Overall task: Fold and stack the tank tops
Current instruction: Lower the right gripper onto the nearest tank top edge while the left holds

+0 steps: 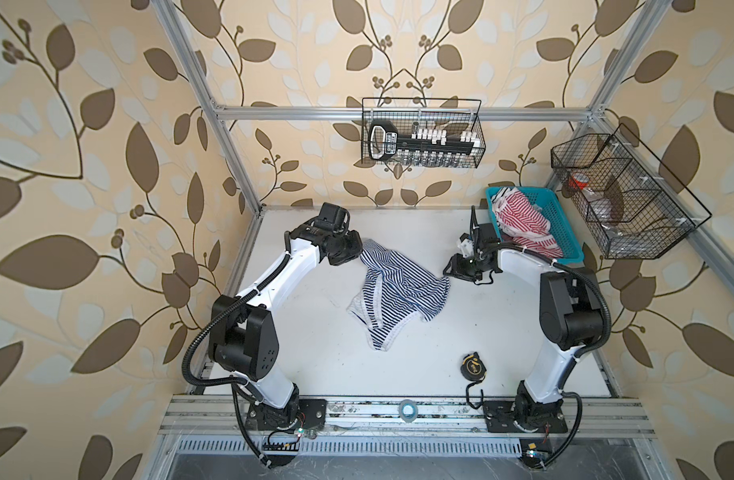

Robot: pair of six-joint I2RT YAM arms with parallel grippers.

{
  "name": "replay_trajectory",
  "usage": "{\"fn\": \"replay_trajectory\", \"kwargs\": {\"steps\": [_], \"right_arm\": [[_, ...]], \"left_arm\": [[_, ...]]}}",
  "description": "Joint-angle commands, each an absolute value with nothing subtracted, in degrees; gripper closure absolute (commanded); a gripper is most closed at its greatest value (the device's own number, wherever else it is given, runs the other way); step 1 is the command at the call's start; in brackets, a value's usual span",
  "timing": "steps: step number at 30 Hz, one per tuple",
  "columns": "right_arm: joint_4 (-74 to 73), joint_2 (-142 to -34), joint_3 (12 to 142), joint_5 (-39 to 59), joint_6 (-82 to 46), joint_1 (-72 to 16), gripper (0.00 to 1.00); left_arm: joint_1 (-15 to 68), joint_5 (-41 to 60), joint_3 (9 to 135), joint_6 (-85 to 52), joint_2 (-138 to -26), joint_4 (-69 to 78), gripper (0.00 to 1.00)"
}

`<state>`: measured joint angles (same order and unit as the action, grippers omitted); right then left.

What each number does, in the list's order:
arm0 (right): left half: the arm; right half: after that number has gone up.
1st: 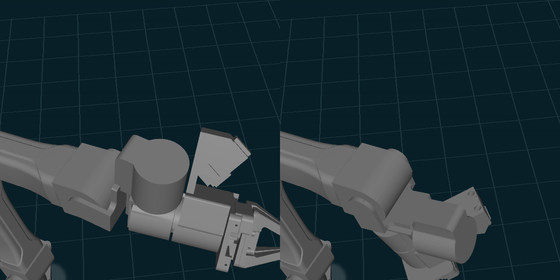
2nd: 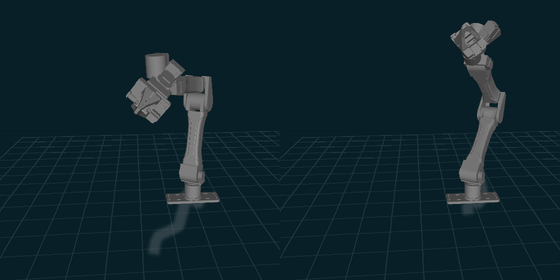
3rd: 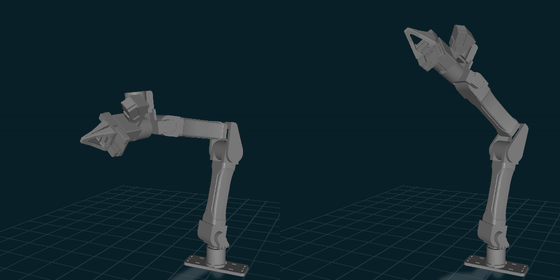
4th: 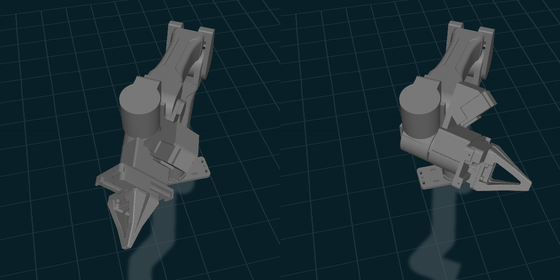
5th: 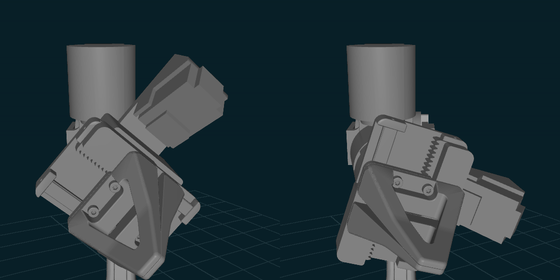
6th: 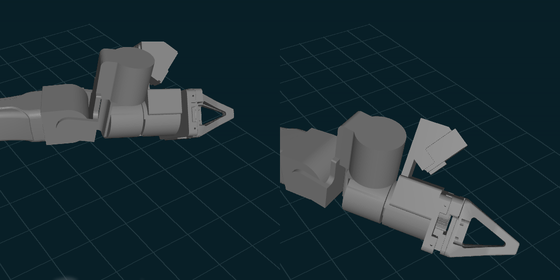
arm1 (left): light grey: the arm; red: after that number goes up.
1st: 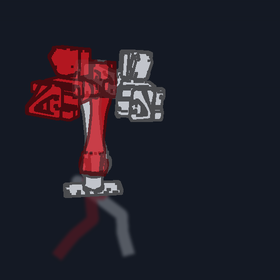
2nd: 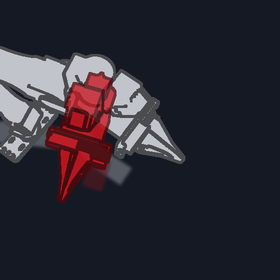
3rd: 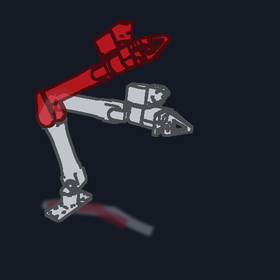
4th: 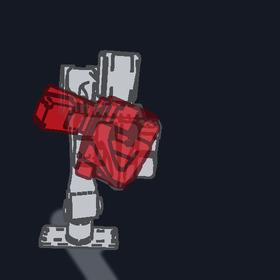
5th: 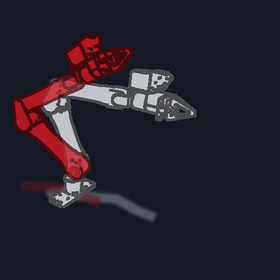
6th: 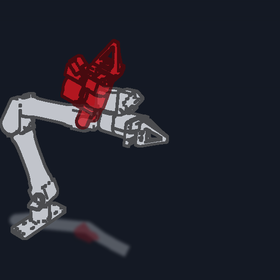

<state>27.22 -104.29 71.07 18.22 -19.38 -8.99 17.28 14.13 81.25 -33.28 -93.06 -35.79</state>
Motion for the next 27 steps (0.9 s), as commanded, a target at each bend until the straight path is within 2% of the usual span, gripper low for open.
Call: {"fn": "replay_trajectory", "kwargs": {"steps": [1,3,7,12,19,27], "right_arm": [[29.08,-96.17,68.6,10.52,-17.75,-13.16,0.47],[29.53,-93.66,66.32,9.62,-17.63,-15.79,0.48],[30.41,-92.14,62.11,8.5,-18.38,-20.42,0.58],[29.08,-93.78,57.8,9.62,-19.49,-21.82,0.66],[25.37,-96.03,55.44,15.13,-20.69,-21.84,0.66],[23.9,-98.08,55.13,17.28,-21.44,-22.06,0.62]], "left_arm": [[17.49,15.72,82.22,-31.9,-91.47,-35.33,1.0],[17.45,16.21,82.27,-31.82,-91.92,-35.42,1.0],[17.49,16.96,82.56,-31.73,-92.24,-35.69,1.0],[17.49,17.3,82.59,-31.64,-92.05,-35.75,1.0],[17.49,17.14,82.22,-31.64,-91.78,-35.77,1.0],[17.49,17.14,82.27,-31.58,-91.73,-35.86,1.0]]}}
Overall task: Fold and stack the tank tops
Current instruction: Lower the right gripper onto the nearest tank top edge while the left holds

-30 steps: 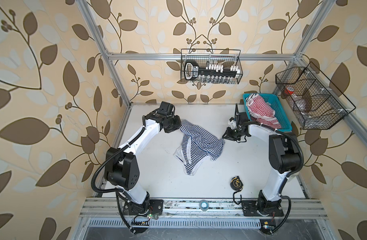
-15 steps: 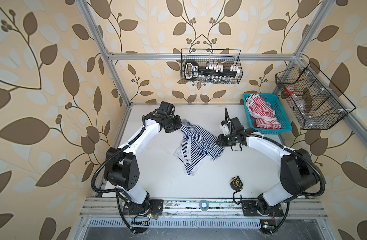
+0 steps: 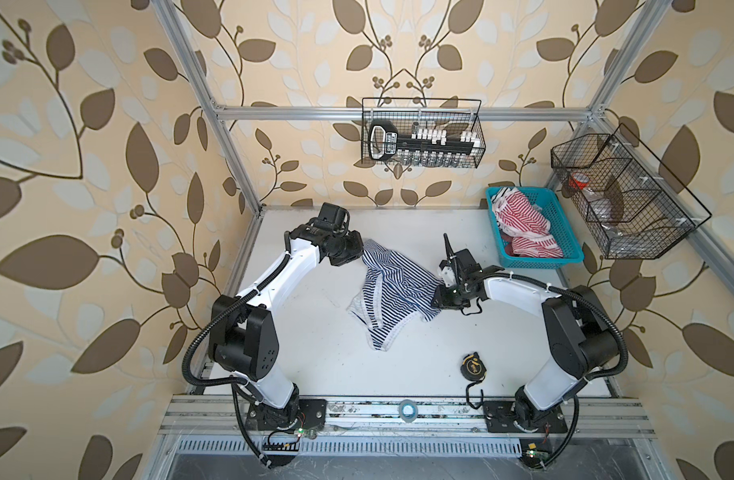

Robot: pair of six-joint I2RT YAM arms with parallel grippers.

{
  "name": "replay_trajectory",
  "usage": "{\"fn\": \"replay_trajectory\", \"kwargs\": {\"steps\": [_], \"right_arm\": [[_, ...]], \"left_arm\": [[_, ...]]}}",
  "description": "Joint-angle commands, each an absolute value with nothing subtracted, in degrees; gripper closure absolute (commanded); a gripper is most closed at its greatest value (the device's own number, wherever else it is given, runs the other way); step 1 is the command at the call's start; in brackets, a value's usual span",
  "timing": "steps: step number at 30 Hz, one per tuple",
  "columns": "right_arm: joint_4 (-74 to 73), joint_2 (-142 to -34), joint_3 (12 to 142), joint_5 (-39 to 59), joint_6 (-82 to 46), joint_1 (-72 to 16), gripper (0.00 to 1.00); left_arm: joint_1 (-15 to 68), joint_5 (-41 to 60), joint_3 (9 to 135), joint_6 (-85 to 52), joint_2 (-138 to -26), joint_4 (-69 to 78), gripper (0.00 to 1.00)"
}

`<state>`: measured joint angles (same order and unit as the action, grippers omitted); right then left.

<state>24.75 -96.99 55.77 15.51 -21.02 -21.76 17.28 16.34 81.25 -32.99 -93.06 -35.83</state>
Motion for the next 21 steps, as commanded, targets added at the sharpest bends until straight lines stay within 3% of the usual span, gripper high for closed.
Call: {"fn": "replay_trajectory", "kwargs": {"steps": [1,21], "right_arm": [[23.98,-98.28,55.05,17.31,-21.52,-22.15,0.64],[26.71,-96.99,53.39,16.92,-21.27,-22.68,0.67]], "left_arm": [[17.51,17.14,82.29,-31.57,-91.73,-35.86,1.0],[17.5,16.89,82.17,-31.38,-90.92,-36.21,1.0]]}}
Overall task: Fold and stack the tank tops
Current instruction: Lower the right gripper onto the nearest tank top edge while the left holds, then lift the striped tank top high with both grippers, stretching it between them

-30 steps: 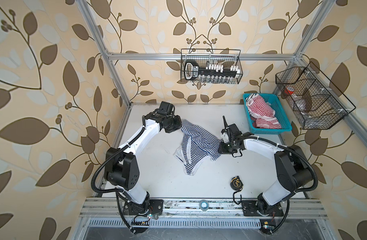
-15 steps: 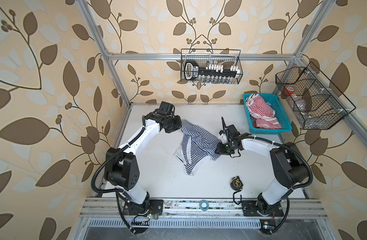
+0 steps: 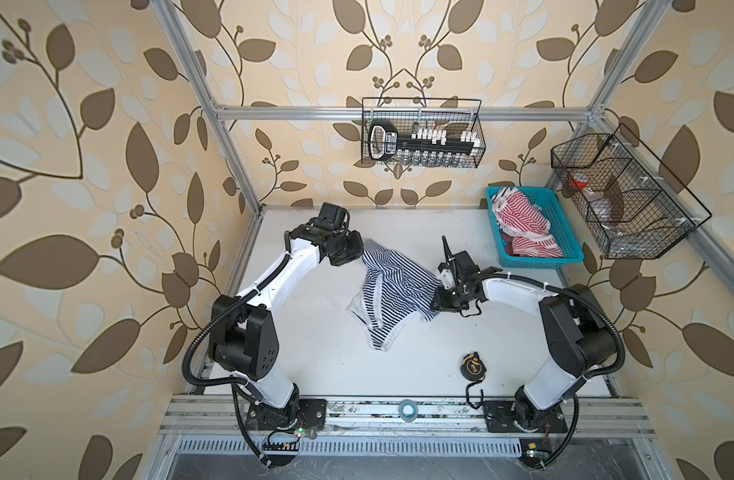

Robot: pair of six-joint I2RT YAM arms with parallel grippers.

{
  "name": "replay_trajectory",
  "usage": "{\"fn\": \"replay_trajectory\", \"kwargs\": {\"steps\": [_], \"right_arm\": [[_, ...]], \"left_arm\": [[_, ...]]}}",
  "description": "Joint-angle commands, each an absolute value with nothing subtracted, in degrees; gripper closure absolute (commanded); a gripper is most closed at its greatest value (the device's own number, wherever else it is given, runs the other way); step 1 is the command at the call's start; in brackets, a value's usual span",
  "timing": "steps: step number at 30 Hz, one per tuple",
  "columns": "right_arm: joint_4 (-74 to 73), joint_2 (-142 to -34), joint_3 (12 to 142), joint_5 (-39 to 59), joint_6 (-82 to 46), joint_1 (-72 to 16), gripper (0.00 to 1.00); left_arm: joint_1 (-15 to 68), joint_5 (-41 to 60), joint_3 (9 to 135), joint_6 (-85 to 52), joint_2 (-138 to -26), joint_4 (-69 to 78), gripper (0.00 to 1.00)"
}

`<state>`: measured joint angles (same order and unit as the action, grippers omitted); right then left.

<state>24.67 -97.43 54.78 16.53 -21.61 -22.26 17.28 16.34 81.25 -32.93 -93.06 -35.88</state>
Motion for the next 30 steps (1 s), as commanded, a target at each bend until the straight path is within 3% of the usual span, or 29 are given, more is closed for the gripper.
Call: {"fn": "replay_trajectory", "kwargs": {"steps": [1,8,14,21,30], "right_arm": [[26.8,-96.91,53.21,16.88,-21.27,-22.68,0.67],[25.72,-96.5,52.22,17.35,-21.88,-22.76,0.71],[25.22,-95.9,52.46,17.0,-22.32,-22.77,0.88],[28.97,-92.42,54.83,15.08,-20.99,-22.02,1.0],[38.68,-77.8,65.74,12.92,-16.62,-16.54,1.0]], "left_arm": [[17.48,16.8,82.07,-31.38,-90.89,-36.21,1.0],[17.47,16.96,81.87,-31.52,-90.96,-36.17,1.0],[17.49,16.61,81.88,-31.46,-90.45,-36.3,1.0],[17.47,15.77,83.25,-29.97,-90.15,-37.97,1.0],[17.4,13.39,93.67,-24.53,-87.59,-44.29,1.0]]}}
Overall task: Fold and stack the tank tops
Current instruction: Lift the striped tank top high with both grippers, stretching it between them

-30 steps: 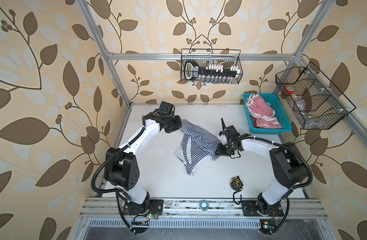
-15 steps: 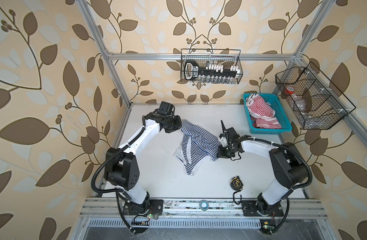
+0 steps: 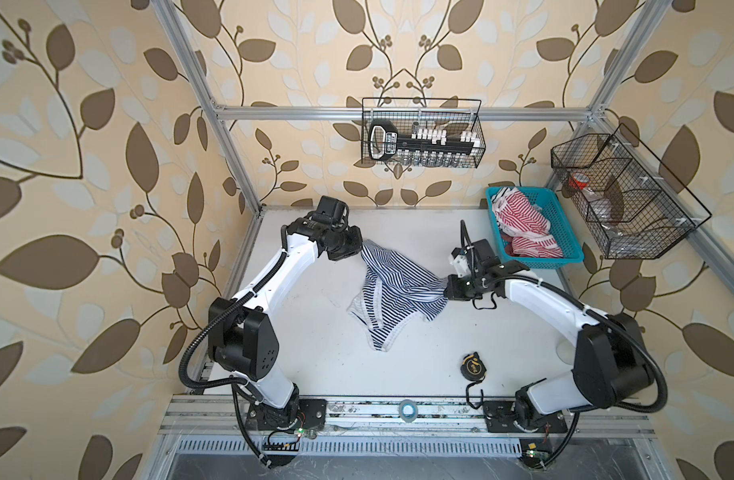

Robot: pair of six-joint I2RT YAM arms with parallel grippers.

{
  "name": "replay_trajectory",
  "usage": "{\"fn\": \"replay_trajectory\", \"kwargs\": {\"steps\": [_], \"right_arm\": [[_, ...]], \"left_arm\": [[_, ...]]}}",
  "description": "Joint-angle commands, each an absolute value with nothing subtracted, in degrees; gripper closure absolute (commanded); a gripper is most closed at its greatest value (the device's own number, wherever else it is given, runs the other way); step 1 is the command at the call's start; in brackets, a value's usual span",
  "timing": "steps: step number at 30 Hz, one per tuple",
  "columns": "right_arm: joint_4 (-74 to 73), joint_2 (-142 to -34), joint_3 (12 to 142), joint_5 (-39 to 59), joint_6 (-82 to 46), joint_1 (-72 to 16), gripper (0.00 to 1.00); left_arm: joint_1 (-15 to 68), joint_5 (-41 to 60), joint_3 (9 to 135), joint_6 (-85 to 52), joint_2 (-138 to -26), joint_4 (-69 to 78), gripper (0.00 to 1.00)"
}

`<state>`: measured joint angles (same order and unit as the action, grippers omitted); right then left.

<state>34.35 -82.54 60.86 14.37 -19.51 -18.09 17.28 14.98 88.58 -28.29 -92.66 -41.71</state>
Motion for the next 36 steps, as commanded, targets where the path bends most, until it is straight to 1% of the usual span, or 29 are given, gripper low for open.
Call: {"fn": "replay_trajectory", "kwargs": {"steps": [1,5,11,16,22,25,29,32,36], "right_arm": [[40.0,-76.08,68.01,12.73,-15.88,-15.78,1.0],[45.11,-70.67,76.84,11.9,-13.25,-13.53,1.0],[48.91,-63.47,86.36,11.91,-11.71,-12.25,1.0],[48.83,-60.35,89.28,14.11,-12.29,-12.15,1.0],[47.12,-60.22,90.35,15.08,-12.54,-12.21,1.0],[45.66,-62.92,90.74,15.97,-12.3,-11.41,1.0],[40.17,-69.45,93.07,23.06,-14.14,-6.43,1.0],[38.59,-77.79,100.64,26.53,-14.95,-4.17,1.0],[39.79,-89.1,116.23,29.62,-16.14,-3.22,1.0]], "left_arm": [[17.4,13.21,95.3,-23.73,-86.93,-45.27,1.0],[17.38,11.25,100.33,-21.03,-83.16,-49.5,1.0],[17.39,9.76,102.03,-18.22,-71.82,-51.44,1.0],[17.4,10.73,103.94,-16.46,-66.49,-54.49,1.0],[17.4,8.87,104.15,-14.67,-64.59,-55.07,1.0],[17.4,7.82,104.17,-13.72,-67.17,-54.32,1.0],[17.25,4.47,108.59,-11.53,-75.46,-52.61,1.0],[15.99,4.62,118.74,-10.35,-85.05,-52.61,1.0],[13.91,7.61,136.61,-9.31,-96.46,-53.07,1.0]]}}
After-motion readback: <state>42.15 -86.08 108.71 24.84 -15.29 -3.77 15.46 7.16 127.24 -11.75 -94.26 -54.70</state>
